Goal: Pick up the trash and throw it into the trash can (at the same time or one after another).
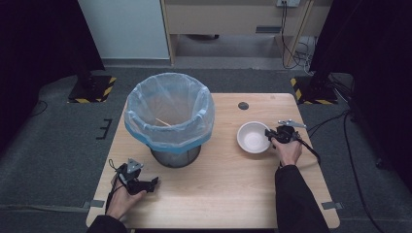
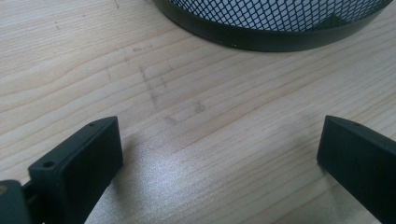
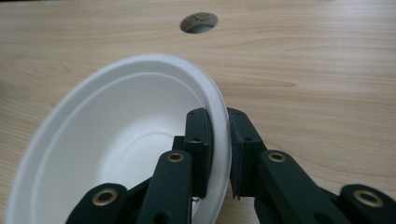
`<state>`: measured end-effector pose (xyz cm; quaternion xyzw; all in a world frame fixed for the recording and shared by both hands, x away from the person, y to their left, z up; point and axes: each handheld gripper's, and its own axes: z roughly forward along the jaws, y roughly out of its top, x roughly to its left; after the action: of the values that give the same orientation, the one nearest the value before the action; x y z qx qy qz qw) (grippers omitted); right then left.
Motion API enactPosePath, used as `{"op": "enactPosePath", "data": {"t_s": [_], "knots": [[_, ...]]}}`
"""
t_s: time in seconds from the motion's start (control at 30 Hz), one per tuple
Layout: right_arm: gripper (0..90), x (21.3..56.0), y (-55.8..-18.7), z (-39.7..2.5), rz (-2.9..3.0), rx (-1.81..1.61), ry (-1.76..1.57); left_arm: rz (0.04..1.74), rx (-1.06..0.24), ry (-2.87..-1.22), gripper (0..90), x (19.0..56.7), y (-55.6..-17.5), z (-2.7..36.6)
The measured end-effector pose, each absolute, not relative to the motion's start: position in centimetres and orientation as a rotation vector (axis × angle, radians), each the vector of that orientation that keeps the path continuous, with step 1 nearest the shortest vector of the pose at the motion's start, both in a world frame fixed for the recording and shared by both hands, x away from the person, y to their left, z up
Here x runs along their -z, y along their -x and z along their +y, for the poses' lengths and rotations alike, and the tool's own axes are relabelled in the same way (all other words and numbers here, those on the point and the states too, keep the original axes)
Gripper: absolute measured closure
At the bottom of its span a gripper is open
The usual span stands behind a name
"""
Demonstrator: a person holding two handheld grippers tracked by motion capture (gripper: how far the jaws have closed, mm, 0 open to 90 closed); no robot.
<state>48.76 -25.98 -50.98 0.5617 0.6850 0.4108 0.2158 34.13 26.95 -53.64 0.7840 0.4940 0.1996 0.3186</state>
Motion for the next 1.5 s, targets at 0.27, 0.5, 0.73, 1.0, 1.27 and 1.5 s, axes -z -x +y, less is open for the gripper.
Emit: {"op": "enactPosePath", "data": {"t_s": [0.27,0.5,0.73,1.0,1.27,1.5], "knots": [[83.0,48.7,-48.3,-25.4,1.889,-1.203,-1.508,1.299,-0.525,-2.062,0.0,53.6,-34.1,27.0],[83.1,47.4,-48.1,-25.6,1.850,-1.259,-1.487,1.298,-0.524,-2.063,0.0,53.6,-34.1,27.0],[83.1,45.5,-47.7,-25.5,1.786,-1.335,-1.445,1.299,-0.525,-2.062,0.0,53.6,-34.1,27.0],[83.1,42.8,-47.1,-25.2,1.709,-1.444,-1.381,1.299,-0.525,-2.062,0.0,53.6,-34.1,27.0],[83.1,40.4,-46.3,-24.9,1.642,-1.541,-1.319,1.299,-0.525,-2.062,0.0,53.6,-34.1,27.0],[83.1,38.6,-45.6,-24.6,1.593,-1.617,-1.265,1.299,-0.525,-2.062,0.0,53.6,-34.1,27.0]]}}
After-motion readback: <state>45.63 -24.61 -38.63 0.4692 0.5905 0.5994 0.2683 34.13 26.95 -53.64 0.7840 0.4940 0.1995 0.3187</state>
